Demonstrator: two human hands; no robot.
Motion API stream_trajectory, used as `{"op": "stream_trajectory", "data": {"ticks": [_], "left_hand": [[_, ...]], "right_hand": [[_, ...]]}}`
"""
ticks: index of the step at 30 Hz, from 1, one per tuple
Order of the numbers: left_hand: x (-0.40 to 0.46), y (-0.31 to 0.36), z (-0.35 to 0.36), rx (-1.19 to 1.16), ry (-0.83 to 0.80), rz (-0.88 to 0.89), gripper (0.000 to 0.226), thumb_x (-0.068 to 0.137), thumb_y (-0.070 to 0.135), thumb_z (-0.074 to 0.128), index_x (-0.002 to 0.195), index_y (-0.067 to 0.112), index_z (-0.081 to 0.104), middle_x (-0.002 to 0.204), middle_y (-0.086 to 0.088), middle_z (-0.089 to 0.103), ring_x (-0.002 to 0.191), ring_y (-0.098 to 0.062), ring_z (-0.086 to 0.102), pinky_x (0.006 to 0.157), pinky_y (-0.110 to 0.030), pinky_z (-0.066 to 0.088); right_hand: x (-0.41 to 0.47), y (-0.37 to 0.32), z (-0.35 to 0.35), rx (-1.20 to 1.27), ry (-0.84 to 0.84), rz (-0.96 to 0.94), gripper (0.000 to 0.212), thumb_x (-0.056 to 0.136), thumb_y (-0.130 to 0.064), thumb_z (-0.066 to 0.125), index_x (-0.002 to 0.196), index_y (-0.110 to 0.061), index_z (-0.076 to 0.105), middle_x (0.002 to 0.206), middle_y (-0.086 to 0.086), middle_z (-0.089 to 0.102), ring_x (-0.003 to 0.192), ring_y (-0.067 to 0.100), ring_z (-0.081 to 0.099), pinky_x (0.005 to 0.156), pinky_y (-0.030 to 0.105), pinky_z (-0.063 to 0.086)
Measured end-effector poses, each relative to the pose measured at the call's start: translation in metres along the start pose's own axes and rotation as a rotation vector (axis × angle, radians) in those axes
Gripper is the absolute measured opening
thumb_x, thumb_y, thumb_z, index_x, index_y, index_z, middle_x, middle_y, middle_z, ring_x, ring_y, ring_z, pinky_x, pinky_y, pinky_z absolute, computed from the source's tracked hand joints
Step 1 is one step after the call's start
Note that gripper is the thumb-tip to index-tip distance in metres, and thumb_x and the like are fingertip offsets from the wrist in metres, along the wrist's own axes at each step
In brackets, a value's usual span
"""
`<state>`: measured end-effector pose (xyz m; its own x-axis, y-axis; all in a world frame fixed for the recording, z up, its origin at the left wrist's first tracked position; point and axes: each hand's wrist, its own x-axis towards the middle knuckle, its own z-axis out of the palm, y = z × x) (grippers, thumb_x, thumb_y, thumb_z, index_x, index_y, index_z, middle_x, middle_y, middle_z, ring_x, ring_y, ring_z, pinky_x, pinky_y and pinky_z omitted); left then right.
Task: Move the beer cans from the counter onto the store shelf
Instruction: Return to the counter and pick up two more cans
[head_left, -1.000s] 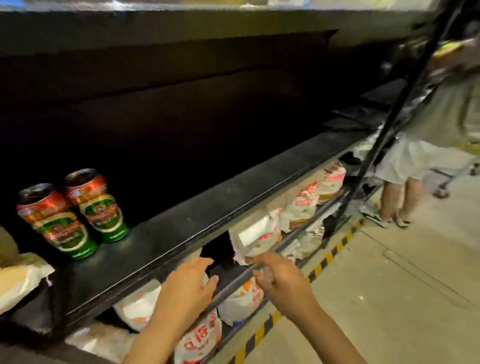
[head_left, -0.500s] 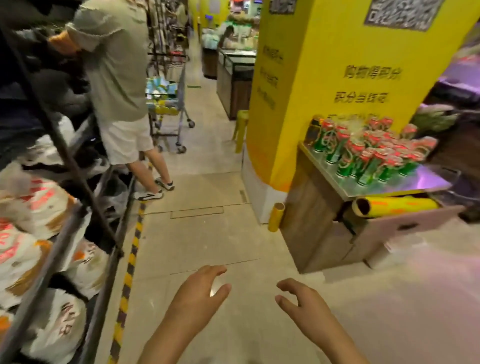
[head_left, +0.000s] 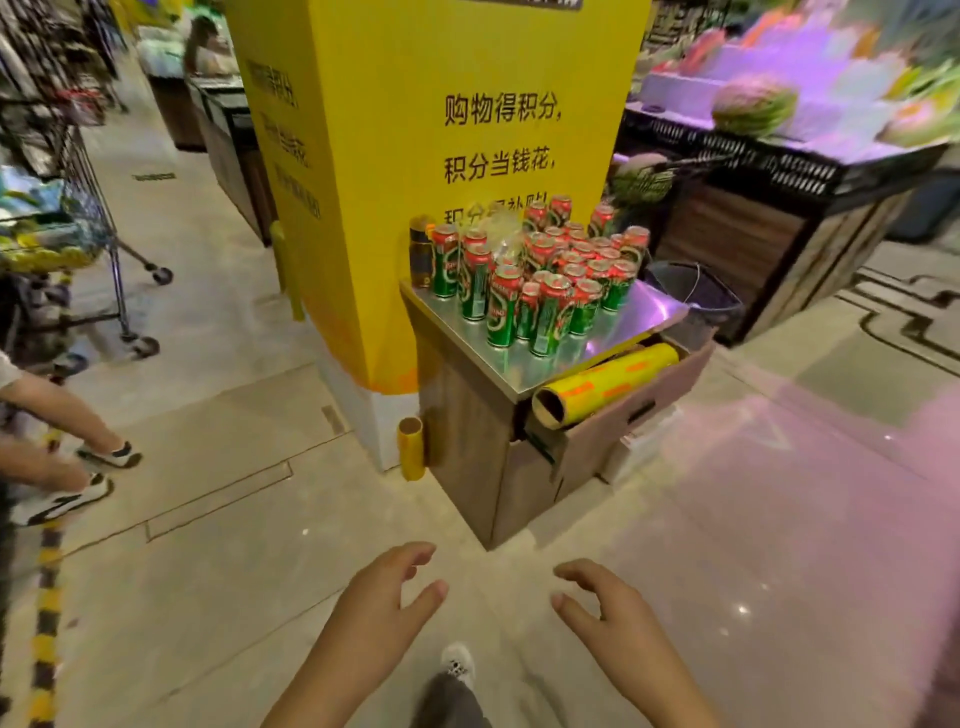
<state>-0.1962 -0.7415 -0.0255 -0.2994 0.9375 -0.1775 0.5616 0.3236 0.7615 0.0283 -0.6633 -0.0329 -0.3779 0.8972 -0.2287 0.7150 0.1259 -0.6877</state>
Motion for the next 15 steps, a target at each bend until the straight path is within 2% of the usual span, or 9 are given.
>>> {"op": "stream_trajectory", "data": {"ticks": [4,9,12,15], "left_hand": [[0.083,0.010,-0.012,0.005,0.047,-0.022,0.039,0.091,0.034,0.057,0.129,0.028,0.050,0.127,0.013,0.054,0.109,-0.003,0.049,0.092,-0.020,0.039],[0.188,0.031,-0.026,0.004,0.077,-0.013,0.038,0.091,0.032,0.057,0.128,0.027,0.052,0.125,0.012,0.055,0.112,-0.007,0.051,0.092,-0.023,0.041],[0.245,0.039,-0.028,0.017,0.041,0.035,0.039,0.089,0.034,0.060,0.126,0.026,0.054,0.124,0.011,0.058,0.111,-0.005,0.053,0.092,-0.024,0.043],[0.290,0.057,-0.025,0.002,0.006,0.053,0.040,0.088,0.035,0.060,0.127,0.026,0.053,0.124,0.014,0.056,0.114,-0.005,0.052,0.095,-0.024,0.043]], "right_hand": [[0.081,-0.029,-0.018,0.003,0.000,-0.074,0.031,0.092,-0.035,0.054,0.123,-0.028,0.054,0.120,-0.017,0.055,0.113,0.004,0.051,0.091,0.017,0.039],[0.176,-0.051,-0.048,-0.011,-0.001,-0.111,0.034,0.092,-0.038,0.053,0.125,-0.030,0.053,0.122,-0.018,0.052,0.112,0.001,0.049,0.096,0.022,0.040],[0.220,-0.043,-0.066,0.018,0.048,-0.076,0.028,0.091,-0.032,0.056,0.119,-0.029,0.057,0.113,-0.019,0.054,0.106,0.002,0.051,0.090,0.020,0.040],[0.251,-0.028,-0.082,0.063,0.022,0.000,0.026,0.091,-0.029,0.057,0.117,-0.027,0.058,0.112,-0.015,0.057,0.101,0.001,0.051,0.077,0.011,0.038]]}}
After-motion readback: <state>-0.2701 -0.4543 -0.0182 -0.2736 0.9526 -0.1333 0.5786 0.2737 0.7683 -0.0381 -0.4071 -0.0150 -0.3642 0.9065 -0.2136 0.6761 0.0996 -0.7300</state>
